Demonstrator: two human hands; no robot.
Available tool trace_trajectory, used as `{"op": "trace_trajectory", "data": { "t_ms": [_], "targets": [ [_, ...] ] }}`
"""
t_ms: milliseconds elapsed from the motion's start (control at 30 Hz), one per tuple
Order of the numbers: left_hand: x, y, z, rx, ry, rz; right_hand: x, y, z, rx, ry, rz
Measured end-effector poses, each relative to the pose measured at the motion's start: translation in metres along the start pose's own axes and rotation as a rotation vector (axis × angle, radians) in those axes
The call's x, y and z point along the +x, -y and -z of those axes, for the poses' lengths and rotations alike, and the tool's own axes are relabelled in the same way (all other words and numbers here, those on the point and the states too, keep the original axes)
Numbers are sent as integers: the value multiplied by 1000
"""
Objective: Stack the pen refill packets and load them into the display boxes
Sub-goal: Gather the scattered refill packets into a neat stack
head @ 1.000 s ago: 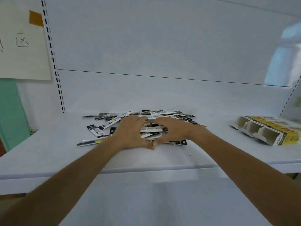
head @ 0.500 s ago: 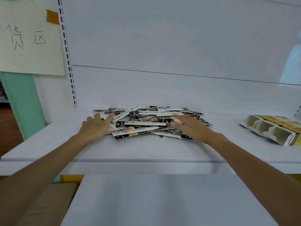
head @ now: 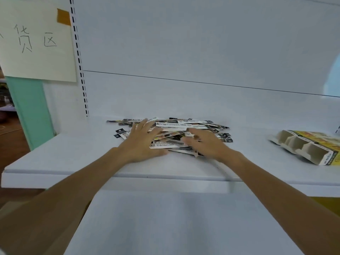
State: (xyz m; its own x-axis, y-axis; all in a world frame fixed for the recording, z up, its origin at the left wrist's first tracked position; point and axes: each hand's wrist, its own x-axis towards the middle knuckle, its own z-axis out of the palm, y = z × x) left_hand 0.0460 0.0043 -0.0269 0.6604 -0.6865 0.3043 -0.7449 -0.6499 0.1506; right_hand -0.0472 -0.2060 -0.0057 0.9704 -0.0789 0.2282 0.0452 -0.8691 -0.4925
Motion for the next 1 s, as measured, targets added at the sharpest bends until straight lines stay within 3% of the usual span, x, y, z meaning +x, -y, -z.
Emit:
{"op": "trace_trajectory", "data": {
  "t_ms": [100,167,233,433,633,800,900,1000],
  "targets": [
    [1,5,4,24,55,2,2,-21,21,-48,-135,-114],
    [1,6,4,14,77,-3,3,-36,27,-224,-30,-192],
    [3,5,2,-7,63,-7,4,-41,24,-243,71,-255],
    [14,0,2,91,95,-28,8,-23,8,32,46,-195],
    [22,5,0,142,111,-36,16,-42,13,-241,-3,-246],
    [23,3,-1,97,105,-47,23,-29,5,-82,73,-223],
    [20,-1,1,142,99,-68,26,-15,4,125,8,-144],
    [20,-2,-1,199,103,-54,30,-8,6,168,-106,-114]
  ]
}}
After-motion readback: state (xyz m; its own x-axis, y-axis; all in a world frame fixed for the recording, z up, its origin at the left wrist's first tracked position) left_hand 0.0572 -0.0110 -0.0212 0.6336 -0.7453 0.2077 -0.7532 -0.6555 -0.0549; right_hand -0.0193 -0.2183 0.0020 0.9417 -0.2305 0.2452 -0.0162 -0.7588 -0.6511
